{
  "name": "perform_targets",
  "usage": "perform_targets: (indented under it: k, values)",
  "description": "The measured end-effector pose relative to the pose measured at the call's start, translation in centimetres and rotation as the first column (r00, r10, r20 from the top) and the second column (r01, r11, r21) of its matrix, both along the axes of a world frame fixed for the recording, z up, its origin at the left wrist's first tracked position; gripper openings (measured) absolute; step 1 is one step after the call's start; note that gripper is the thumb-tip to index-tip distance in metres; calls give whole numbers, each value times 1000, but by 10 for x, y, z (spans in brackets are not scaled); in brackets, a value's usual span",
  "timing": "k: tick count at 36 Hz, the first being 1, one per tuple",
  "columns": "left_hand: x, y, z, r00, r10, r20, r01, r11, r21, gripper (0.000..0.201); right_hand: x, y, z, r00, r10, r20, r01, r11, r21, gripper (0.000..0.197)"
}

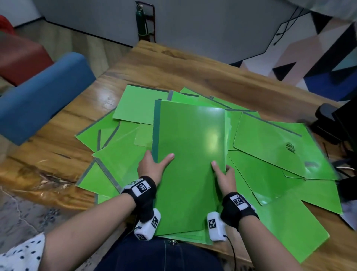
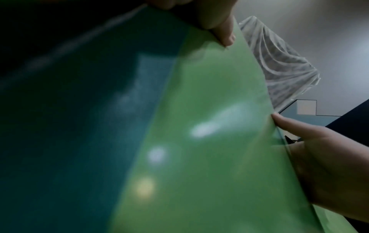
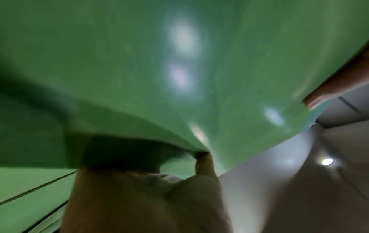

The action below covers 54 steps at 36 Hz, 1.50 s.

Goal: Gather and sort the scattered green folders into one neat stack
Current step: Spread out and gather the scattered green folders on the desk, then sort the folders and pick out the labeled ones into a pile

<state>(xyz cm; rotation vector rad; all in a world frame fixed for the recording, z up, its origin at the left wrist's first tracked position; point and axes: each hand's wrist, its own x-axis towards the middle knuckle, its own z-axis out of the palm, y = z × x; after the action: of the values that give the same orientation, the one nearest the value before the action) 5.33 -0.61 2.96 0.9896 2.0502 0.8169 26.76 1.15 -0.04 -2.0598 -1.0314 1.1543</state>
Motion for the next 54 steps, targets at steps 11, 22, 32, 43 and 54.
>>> perform_targets:
  k: [11, 22, 32, 43, 54]
  values:
    - [-3, 53, 3, 888, -422, 179, 457, 851, -260, 98, 33, 30, 21, 995, -88, 41, 86, 996, 34, 94]
    - [-70, 172, -41, 611, -595, -522, 395, 801, -450, 69, 69, 54, 15, 961, -188, 202, 176, 981, 76, 97]
    - [-83, 175, -62, 344, -725, -597, 482, 682, -550, 81, 82, 69, 20, 924, -200, 326, 208, 978, 9, 94]
    - [-31, 107, -42, 175, -784, -596, 588, 569, -575, 36, 73, 87, 48, 872, -76, 483, 114, 992, -50, 69]
    - [-150, 185, -39, 719, -438, -539, 149, 855, -496, 122, 69, 78, 54, 837, -53, 545, 96, 994, -52, 55]
